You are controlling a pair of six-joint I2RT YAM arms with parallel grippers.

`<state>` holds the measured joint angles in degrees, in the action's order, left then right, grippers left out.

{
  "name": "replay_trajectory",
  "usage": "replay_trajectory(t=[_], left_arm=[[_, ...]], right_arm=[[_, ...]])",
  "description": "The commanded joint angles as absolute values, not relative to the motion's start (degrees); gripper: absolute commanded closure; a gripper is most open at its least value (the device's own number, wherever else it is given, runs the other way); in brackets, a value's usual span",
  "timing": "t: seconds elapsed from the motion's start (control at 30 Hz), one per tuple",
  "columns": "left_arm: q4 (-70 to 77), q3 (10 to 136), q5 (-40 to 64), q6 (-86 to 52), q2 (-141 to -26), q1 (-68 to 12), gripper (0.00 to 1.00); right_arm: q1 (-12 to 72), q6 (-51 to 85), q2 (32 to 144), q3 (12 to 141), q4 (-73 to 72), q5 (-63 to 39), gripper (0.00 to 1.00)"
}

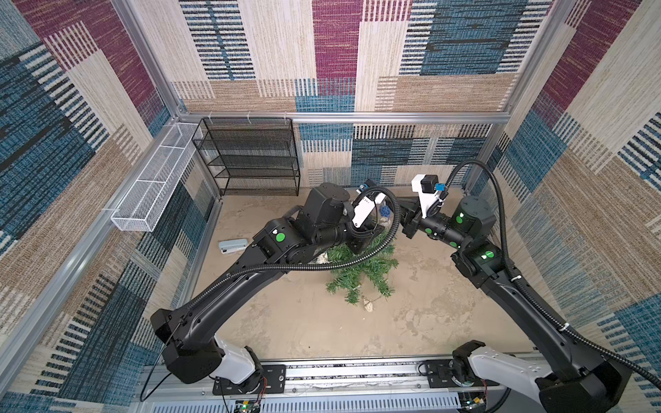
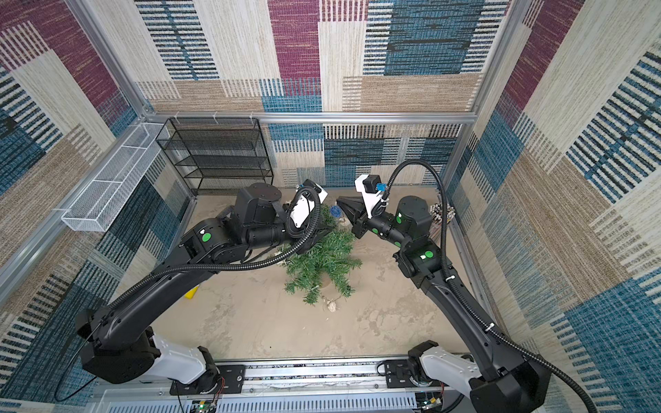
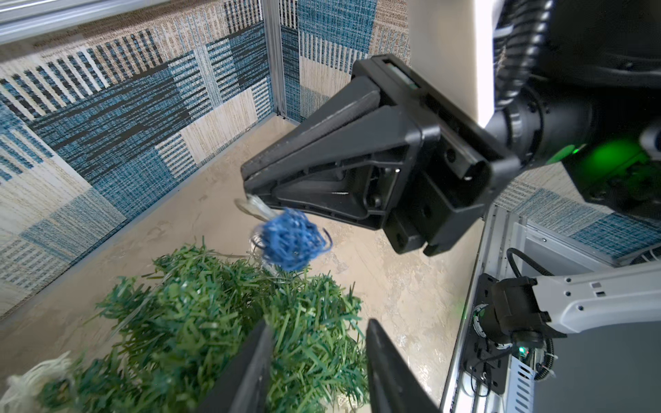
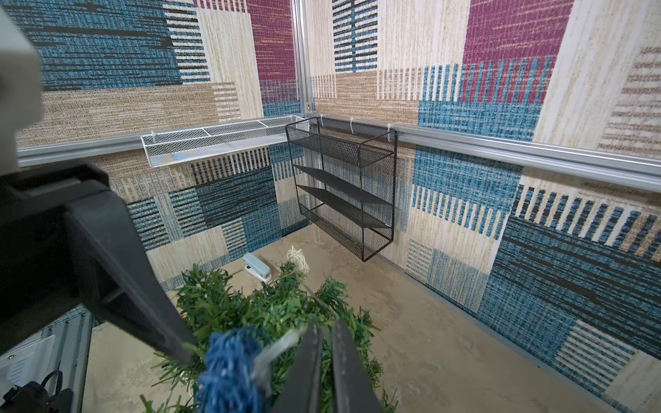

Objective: Remove string lights from the small christmas tree
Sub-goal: Remove the light string from the Christmas tree.

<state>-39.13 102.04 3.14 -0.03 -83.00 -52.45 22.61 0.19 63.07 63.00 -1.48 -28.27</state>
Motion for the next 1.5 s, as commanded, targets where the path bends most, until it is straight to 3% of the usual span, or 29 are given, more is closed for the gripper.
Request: replay_trajectory(t=[0.0, 0.23, 0.37, 0.43, 0.53, 0.73, 0.87, 1.03, 1.47], left_arm=[[-36.0, 100.8, 0.3, 0.0, -81.0, -52.0, 0.48], [-35.6, 97.7, -1.6, -0.5, -78.1, -50.3, 0.45], [-36.6, 97.5, -1.2, -1.0, -78.0, -49.7, 0.42], [-36.9, 97.6, -1.2, -1.1, -77.9, -49.7, 0.41], [-36.8, 97.3, -1.4, -1.1, -77.7, -49.5, 0.41], [-35.5, 96.4, -1.3, -1.2, -77.9, -49.3, 0.4], [-35.9, 96.7, -1.1, -1.0, -78.4, -49.2, 0.4], [-36.1, 96.4, -1.4, -0.7, -78.2, -49.1, 0.4], [-35.1, 95.8, 0.0, -0.9, -79.2, -48.7, 0.39]], right_arm=[[21.9, 0.9, 63.3, 63.7, -2.7, -27.3, 0.88], [19.6, 1.9, 62.3, 62.9, 0.0, -26.8, 0.92], [17.9, 3.7, 61.7, 63.3, 2.8, -26.3, 0.86], [16.8, 5.0, 61.5, 64.0, 4.3, -27.2, 0.76], [15.8, 7.4, 62.3, 68.2, 10.8, -28.1, 0.47], [14.7, 16.1, 63.1, 72.1, 20.0, -26.3, 0.19], [13.5, 28.7, 63.5, 71.3, 21.7, -29.8, 0.07], [13.3, 37.8, 63.2, 73.0, 27.8, -28.0, 0.04], [17.1, 54.2, 61.6, 63.2, 18.6, -37.3, 0.09]])
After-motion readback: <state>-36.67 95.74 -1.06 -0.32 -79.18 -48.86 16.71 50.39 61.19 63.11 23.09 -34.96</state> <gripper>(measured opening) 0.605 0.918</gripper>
